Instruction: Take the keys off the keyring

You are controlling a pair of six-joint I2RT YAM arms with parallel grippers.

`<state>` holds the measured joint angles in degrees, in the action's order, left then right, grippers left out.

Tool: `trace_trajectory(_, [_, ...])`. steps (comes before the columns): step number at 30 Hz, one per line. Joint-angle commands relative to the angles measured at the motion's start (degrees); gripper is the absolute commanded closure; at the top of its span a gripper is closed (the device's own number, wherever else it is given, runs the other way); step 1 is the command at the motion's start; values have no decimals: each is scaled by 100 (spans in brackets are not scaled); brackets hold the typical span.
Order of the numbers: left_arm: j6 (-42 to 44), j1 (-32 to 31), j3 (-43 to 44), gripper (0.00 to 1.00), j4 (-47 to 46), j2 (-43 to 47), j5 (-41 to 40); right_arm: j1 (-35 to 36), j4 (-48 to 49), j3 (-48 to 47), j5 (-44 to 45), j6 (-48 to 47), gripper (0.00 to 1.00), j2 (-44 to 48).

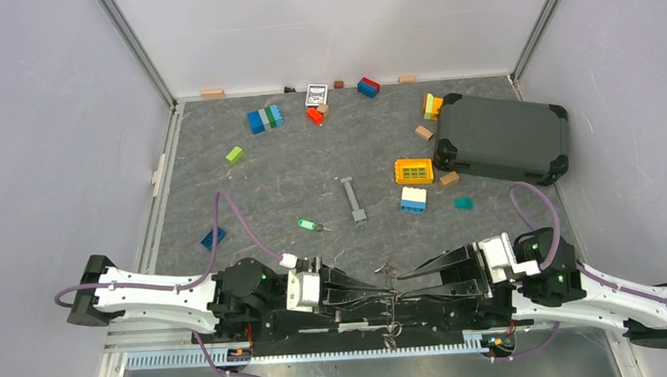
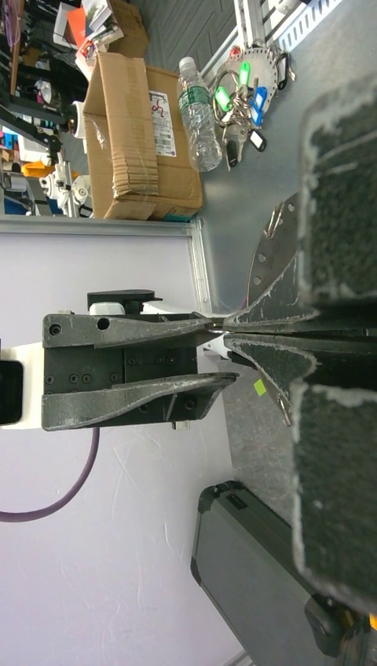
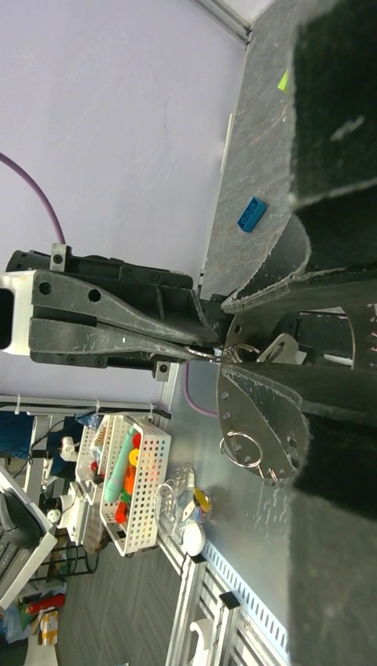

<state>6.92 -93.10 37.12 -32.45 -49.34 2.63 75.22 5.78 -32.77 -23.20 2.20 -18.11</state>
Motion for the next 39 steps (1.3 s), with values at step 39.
trace_trajectory(39, [301,-7,724,59,1642,309,-712,1,-565,-537,288,-352,100,-334])
